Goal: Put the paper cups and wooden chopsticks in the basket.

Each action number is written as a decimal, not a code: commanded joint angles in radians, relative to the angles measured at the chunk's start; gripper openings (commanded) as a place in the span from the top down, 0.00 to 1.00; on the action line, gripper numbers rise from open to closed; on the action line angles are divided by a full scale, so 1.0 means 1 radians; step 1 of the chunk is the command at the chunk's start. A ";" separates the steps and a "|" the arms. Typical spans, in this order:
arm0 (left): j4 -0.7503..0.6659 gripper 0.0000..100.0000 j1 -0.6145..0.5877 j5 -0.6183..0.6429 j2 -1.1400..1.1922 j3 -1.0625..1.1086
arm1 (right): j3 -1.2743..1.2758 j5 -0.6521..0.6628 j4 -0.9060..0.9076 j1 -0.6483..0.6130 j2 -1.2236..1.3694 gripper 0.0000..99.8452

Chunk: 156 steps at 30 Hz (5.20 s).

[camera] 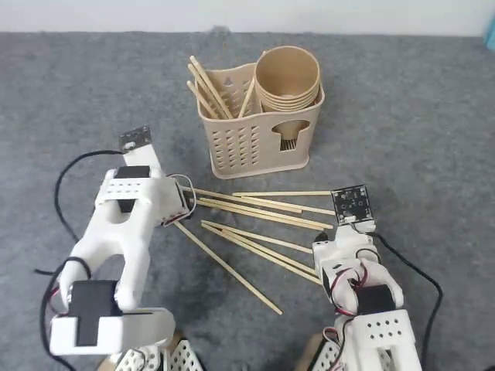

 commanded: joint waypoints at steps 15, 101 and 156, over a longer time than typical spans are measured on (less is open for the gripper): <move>-0.032 0.83 0.015 -0.078 -0.006 0.130 | -0.018 0.021 0.004 0.012 -0.016 0.86; -0.855 0.99 0.307 -0.269 -0.376 -0.490 | -0.011 0.021 -0.033 0.021 -0.015 0.86; -0.443 0.73 -0.331 -0.262 -0.763 0.521 | -0.282 0.219 0.303 0.015 -0.005 0.86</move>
